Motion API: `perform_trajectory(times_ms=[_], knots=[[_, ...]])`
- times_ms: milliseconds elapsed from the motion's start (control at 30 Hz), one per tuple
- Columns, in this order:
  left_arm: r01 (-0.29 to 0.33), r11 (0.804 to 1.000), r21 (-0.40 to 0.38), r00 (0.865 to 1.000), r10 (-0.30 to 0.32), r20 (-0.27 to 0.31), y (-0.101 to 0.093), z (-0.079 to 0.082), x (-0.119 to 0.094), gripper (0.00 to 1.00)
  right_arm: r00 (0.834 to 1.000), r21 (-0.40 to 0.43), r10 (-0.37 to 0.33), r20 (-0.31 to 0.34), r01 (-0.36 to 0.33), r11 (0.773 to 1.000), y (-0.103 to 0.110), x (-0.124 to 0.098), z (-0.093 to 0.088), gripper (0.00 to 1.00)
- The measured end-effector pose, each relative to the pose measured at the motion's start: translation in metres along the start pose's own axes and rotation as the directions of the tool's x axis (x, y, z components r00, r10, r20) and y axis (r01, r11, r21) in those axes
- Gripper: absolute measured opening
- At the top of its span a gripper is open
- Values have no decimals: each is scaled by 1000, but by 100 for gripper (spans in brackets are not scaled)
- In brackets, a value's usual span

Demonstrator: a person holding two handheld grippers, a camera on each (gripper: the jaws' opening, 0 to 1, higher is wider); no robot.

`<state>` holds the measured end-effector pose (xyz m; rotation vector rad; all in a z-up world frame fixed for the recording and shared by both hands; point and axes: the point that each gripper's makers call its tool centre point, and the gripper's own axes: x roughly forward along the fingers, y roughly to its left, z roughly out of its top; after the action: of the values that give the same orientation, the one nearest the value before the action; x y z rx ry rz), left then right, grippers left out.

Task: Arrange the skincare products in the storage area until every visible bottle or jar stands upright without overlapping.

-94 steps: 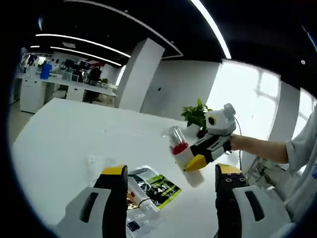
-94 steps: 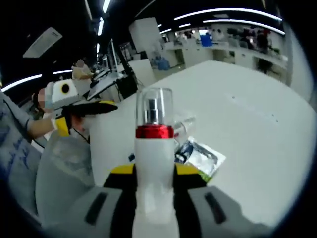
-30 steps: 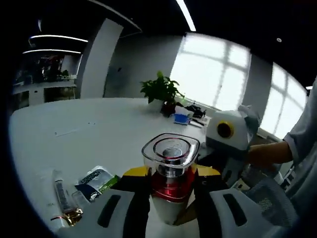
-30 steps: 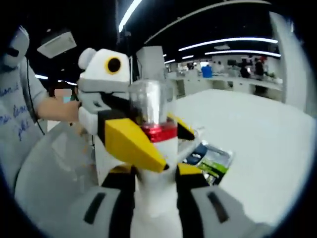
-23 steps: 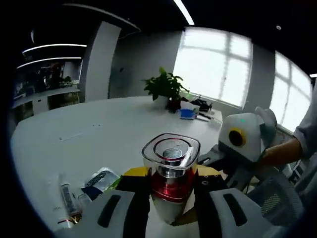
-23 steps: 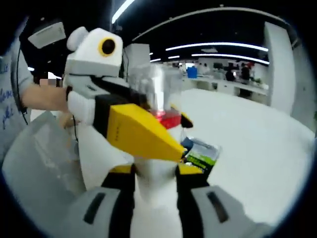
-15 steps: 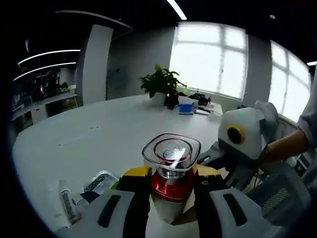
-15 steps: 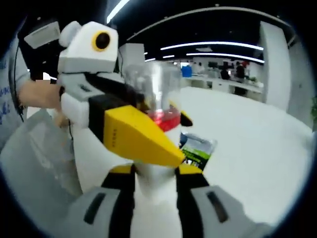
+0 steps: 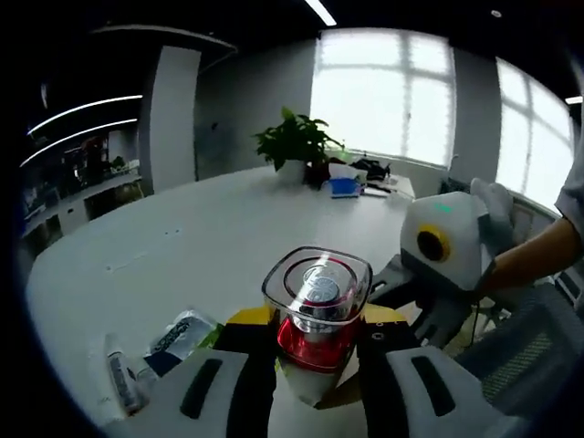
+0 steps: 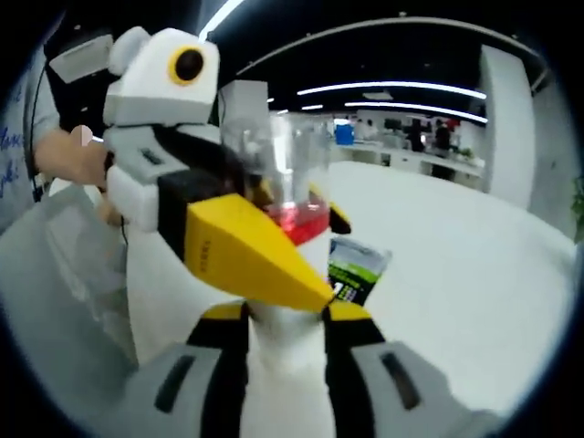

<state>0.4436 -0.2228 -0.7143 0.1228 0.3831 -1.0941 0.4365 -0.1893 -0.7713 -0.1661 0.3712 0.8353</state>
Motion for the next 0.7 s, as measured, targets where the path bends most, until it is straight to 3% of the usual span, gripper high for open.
perform_trajectory(times_ms=[300,500,633,700], knots=[[2,1000,24,1000,-2,11,3,4,5,30,1000,-9,11,27,-11,1000,-6,2,2,31],[45,997,69,999,-47,19,0,3,5,30,999,-17,26,27,-25,1000,-5,1,1,31],[46,992,119,998,-42,-40,-1,-13,6,30,999,-23,34,26,-34,999,-4,0,0,31],[48,993,105,998,-43,-42,-1,-18,7,32,999,-30,36,19,-35,999,-4,0,0,32]])
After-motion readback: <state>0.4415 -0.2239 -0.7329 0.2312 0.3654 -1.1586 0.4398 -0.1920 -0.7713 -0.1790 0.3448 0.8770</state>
